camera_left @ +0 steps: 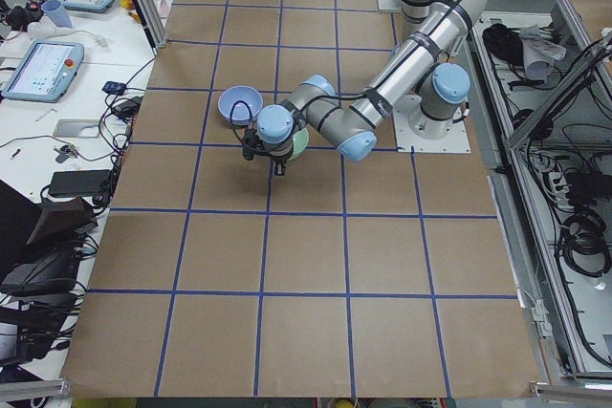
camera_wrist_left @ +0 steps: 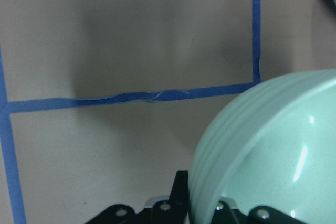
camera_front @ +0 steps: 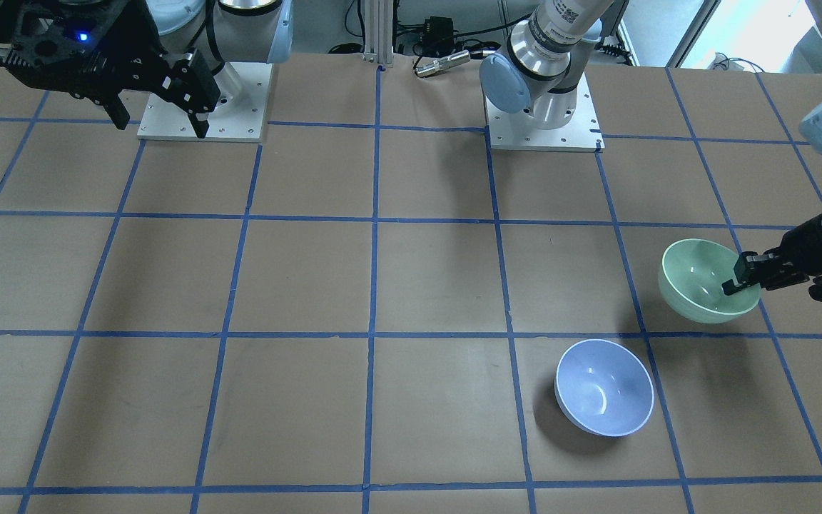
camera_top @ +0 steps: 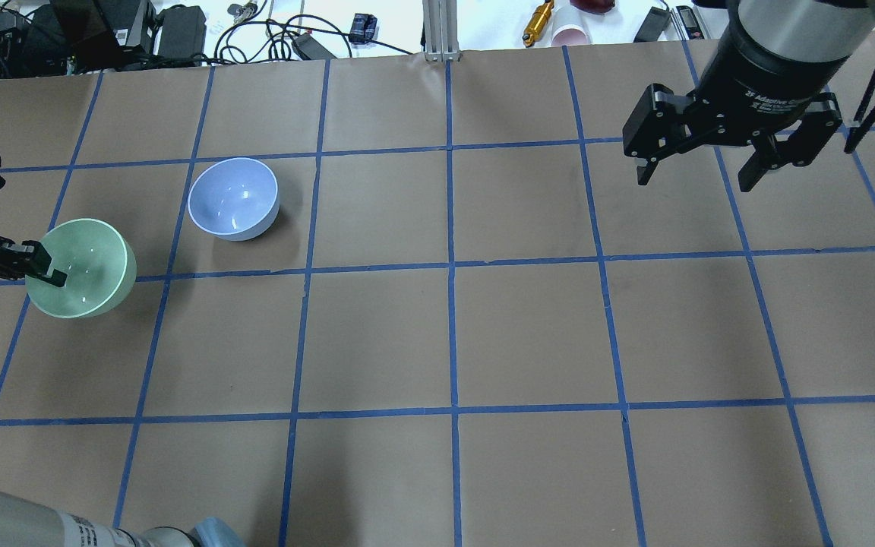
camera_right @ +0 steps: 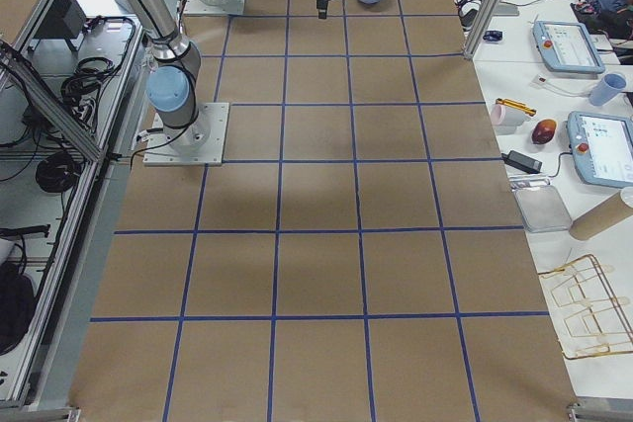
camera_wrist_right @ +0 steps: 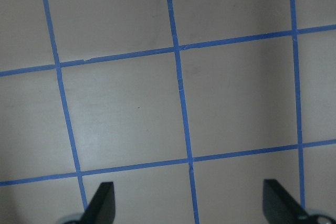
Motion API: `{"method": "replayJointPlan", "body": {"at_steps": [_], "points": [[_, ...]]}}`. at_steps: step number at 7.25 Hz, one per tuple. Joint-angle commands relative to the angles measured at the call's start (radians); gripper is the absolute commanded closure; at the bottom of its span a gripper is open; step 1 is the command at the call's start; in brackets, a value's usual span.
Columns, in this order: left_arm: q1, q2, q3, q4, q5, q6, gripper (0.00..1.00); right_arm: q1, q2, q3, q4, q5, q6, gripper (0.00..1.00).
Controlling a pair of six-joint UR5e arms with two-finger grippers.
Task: Stack green bowl on blue bowl
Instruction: 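Lift the green bowl with the left gripper toward the blue bowl, then lower the green bowl into the blue bowl with the left gripper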
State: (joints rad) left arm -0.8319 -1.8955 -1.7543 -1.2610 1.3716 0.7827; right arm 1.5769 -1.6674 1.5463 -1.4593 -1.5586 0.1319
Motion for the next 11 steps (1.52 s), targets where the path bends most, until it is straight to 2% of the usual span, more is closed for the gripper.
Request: {"method": "replayJointPlan", "body": {"at_steps": [1, 3, 4, 5, 8, 10, 11], "points": [[-0.035, -0.004, 0.012, -0.017, -0.014, -0.06, 1.0, 0.0, 0.0, 0.001, -0.001, 0.0, 0.0, 0.0], [-0.11, -0.005, 0.047, -0.034, -0.016, -0.159, 1.0, 0.0, 0.0, 0.0, -0.001, 0.0, 0.0, 0.0], [-0.133, -0.01, 0.068, -0.056, -0.088, -0.222, 1.0, 0.0, 0.0, 0.0, -0.001, 0.0, 0.0, 0.0], [-0.156, -0.017, 0.084, -0.067, -0.101, -0.273, 1.0, 0.0, 0.0, 0.0, -0.001, 0.0, 0.0, 0.0], [-0.266, -0.025, 0.113, -0.063, -0.106, -0.445, 1.0, 0.0, 0.0, 0.0, -0.001, 0.0, 0.0, 0.0], [-0.289, -0.051, 0.124, -0.038, -0.175, -0.537, 1.0, 0.0, 0.0, 0.0, 0.001, 0.0, 0.0, 0.0], [-0.312, -0.062, 0.145, -0.038, -0.177, -0.563, 1.0, 0.0, 0.0, 0.0, 0.001, 0.0, 0.0, 0.0]]}}
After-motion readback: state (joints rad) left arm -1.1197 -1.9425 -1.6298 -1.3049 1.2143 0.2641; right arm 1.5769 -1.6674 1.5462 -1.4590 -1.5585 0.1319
